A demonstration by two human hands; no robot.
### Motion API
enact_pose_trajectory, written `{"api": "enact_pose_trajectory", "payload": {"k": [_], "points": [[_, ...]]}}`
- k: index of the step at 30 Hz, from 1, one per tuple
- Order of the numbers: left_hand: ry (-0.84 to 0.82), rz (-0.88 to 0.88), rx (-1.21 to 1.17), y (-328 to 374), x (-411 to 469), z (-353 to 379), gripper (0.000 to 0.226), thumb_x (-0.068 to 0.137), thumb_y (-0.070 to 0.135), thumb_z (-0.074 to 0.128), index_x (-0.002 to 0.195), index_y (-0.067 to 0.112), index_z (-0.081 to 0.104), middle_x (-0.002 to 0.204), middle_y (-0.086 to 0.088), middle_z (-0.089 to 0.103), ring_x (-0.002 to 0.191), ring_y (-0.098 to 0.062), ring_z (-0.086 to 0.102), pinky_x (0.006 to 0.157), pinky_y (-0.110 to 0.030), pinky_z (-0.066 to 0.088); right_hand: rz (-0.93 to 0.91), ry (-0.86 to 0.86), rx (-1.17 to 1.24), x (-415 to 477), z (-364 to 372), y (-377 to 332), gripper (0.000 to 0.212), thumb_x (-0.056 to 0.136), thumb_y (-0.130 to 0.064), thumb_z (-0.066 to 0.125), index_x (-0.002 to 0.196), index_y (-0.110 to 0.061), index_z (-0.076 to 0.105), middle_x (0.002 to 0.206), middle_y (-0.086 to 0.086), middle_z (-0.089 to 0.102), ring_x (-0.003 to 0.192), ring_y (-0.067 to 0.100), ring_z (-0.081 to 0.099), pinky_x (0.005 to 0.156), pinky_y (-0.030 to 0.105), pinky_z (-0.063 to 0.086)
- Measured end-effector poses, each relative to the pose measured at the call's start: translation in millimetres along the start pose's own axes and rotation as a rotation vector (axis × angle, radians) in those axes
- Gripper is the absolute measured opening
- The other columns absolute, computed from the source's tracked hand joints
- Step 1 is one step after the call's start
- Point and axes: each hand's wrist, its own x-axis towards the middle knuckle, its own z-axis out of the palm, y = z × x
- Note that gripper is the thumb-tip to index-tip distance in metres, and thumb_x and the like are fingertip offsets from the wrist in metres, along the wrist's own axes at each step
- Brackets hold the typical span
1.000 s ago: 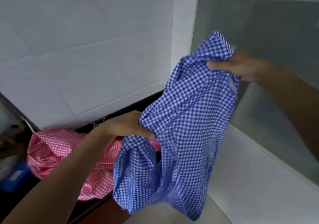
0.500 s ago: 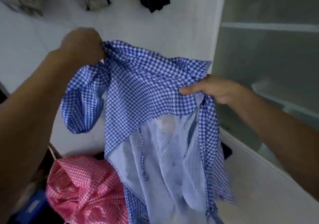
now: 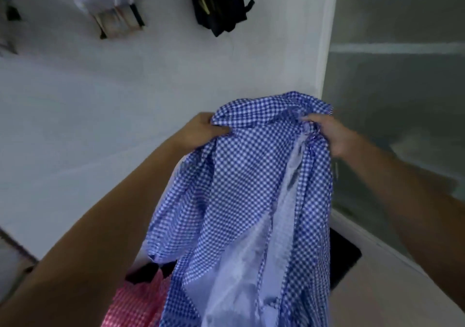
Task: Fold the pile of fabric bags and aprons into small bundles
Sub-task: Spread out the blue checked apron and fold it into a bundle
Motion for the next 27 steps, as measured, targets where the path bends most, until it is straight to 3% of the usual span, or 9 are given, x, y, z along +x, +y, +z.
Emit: {"api": "enact_pose_trajectory", "payload": {"k": [3,5,9,13,17,19,21,25,27], "points": [[-0.043,-0.078,-0.047,-11,33,39,0.036,0.079,0.027,0.077,0.111,0.014,0.067,0.098,0.005,0.065,0.078,-0.002,0.061,0.070,-0.020,0.047,0.078,-0.108,-0.235,31,-10,16,0.097,0.022,-0.048,0.095,0.107,-0.013,0.066,0.105,0.005,0.072,0.091,0.023,0.070,0.074,0.034,0.058],[-0.073,-0.127,-0.093,-19,52,66,0.037,0.079,0.025,0.077,0.112,0.012,0.068,0.104,0.001,0.067,0.078,-0.004,0.062,0.075,-0.025,0.048,0.146,-0.189,-0.382,49,-7,37,0.113,0.015,-0.055,0.093,0.117,-0.017,0.061,0.113,0.002,0.069,0.103,0.025,0.066,0.092,0.040,0.052],[-0.134,-0.178,-0.098,-36,96,121,0.034,0.086,0.027,0.070,0.114,0.007,0.067,0.116,-0.010,0.068,0.091,-0.016,0.065,0.081,-0.028,0.050,0.193,-0.249,-0.444,90,-4,73,0.072,0.045,-0.034,0.095,0.109,-0.017,0.068,0.110,0.003,0.071,0.101,0.026,0.067,0.092,0.044,0.052],[0.068,-0.185,0.137,-73,110,146,0.054,0.081,0.027,0.075,0.125,0.005,0.055,0.125,-0.014,0.060,0.114,-0.028,0.056,0.086,-0.027,0.040,0.304,-0.156,-0.252,120,-24,94,0.012,0.083,-0.002,0.066,0.092,-0.009,0.069,0.093,0.008,0.072,0.079,0.025,0.069,0.075,0.036,0.054],[0.104,-0.270,0.255,-132,67,150,0.058,0.075,0.022,0.079,0.124,0.008,0.052,0.122,-0.013,0.053,0.112,-0.028,0.053,0.091,-0.030,0.040,0.353,-0.043,-0.790,140,-53,120,0.021,0.092,-0.002,0.049,0.074,-0.010,0.056,0.078,0.007,0.053,0.084,0.028,0.055,0.078,0.032,0.044],[0.056,-0.390,0.335,-167,34,151,0.047,0.078,0.028,0.077,0.117,0.009,0.057,0.118,-0.010,0.058,0.108,-0.026,0.056,0.090,-0.032,0.043,0.333,-0.110,-1.194,152,-58,133,0.018,0.099,-0.011,0.042,0.094,-0.009,0.060,0.090,0.008,0.055,0.106,0.031,0.052,0.089,0.033,0.039],[-0.074,-0.526,0.469,-197,-1,150,0.032,0.082,0.039,0.071,0.099,0.012,0.063,0.108,-0.007,0.063,0.102,-0.024,0.059,0.084,-0.032,0.046,0.289,-0.147,-1.448,164,-58,145,0.034,0.100,-0.018,0.041,0.128,-0.003,0.053,0.127,0.016,0.054,0.122,0.031,0.048,0.101,0.033,0.037],[-0.285,-0.800,0.558,-240,-77,152,0.046,0.081,0.060,0.062,0.077,0.016,0.051,0.086,-0.003,0.054,0.082,-0.018,0.054,0.068,-0.029,0.037,0.286,-0.036,-1.122,186,-50,164,0.043,0.094,-0.029,0.052,0.128,-0.002,0.055,0.127,0.018,0.055,0.114,0.035,0.052,0.099,0.040,0.043],[-0.261,-0.853,0.542,-254,-109,153,0.060,0.070,0.077,0.058,0.069,0.017,0.048,0.075,-0.002,0.052,0.071,-0.015,0.050,0.062,-0.027,0.032,0.327,-0.101,-0.883,187,-52,169,0.079,0.072,-0.061,0.068,0.132,-0.012,0.052,0.126,0.008,0.058,0.112,0.031,0.056,0.100,0.043,0.045]]}}
